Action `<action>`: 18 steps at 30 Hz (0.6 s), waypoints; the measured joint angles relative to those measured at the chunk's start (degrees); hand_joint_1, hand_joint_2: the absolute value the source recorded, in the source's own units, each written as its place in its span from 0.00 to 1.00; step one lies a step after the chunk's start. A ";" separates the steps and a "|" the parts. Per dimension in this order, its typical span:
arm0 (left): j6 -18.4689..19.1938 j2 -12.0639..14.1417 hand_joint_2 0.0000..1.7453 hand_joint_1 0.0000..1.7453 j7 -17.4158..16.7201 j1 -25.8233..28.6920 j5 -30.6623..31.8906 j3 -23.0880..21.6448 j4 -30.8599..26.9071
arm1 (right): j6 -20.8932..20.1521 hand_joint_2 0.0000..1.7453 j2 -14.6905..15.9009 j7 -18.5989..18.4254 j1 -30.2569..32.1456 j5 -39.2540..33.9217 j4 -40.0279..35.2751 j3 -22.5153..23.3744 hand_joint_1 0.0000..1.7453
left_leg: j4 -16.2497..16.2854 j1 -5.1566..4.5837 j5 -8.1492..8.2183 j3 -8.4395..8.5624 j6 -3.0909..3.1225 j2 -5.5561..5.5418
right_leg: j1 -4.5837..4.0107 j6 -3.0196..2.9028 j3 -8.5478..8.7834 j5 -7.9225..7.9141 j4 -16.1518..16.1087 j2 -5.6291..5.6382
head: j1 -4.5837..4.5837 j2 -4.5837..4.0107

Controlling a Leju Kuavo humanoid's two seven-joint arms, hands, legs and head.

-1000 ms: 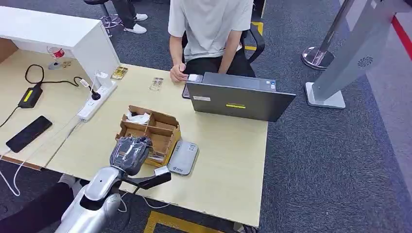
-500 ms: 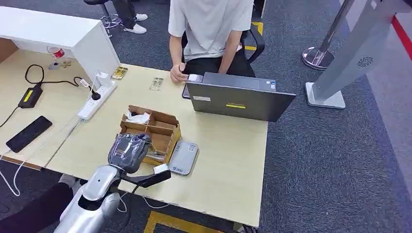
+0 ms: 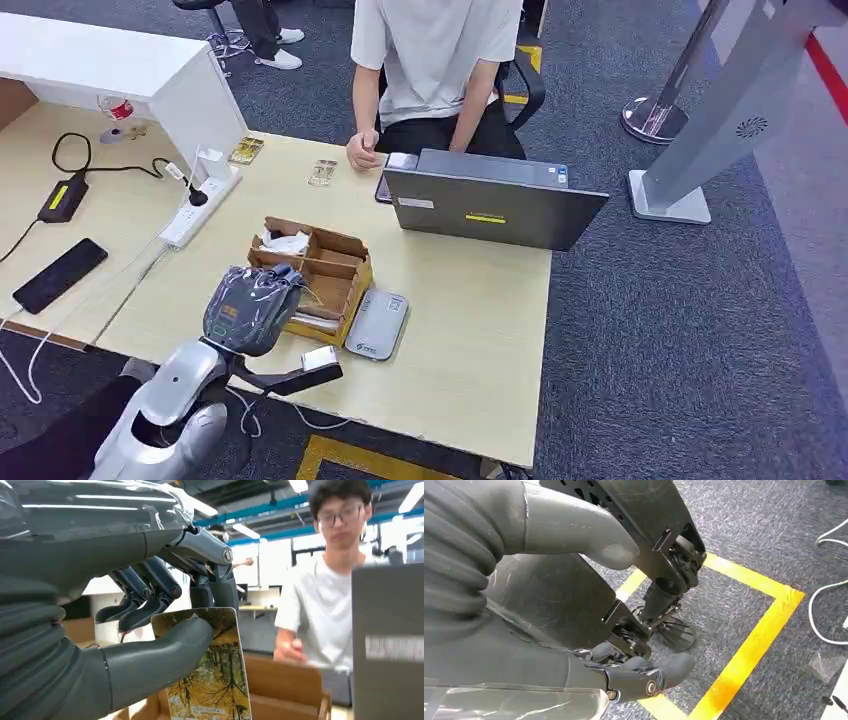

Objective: Pass the card to the sensor for recognition and then transmit it.

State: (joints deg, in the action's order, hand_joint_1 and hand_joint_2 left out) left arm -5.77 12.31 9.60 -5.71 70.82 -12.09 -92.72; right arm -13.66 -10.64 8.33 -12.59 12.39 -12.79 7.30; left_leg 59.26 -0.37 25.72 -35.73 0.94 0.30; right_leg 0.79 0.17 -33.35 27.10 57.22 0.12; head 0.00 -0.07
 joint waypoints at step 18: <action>-12.59 -11.71 1.00 1.00 -15.29 -38.34 15.83 -1.68 25.40 | -5.16 1.00 -0.87 -7.80 -3.39 6.80 0.02 -3.10 0.00 | 0.05 0.00 -0.39 -0.04 0.18 0.00 | -0.01 0.09 -0.05 -0.45 0.02 0.01 | -0.04 0.00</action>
State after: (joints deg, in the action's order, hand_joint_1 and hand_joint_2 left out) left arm -18.36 0.60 -5.69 -44.05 86.64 -13.77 -67.32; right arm -18.82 -11.52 0.53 -15.98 19.19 -12.76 4.20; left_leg 59.32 -0.38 25.33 -35.77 1.11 0.30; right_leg 0.78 0.26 -33.40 26.65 57.24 0.13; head -0.04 -0.07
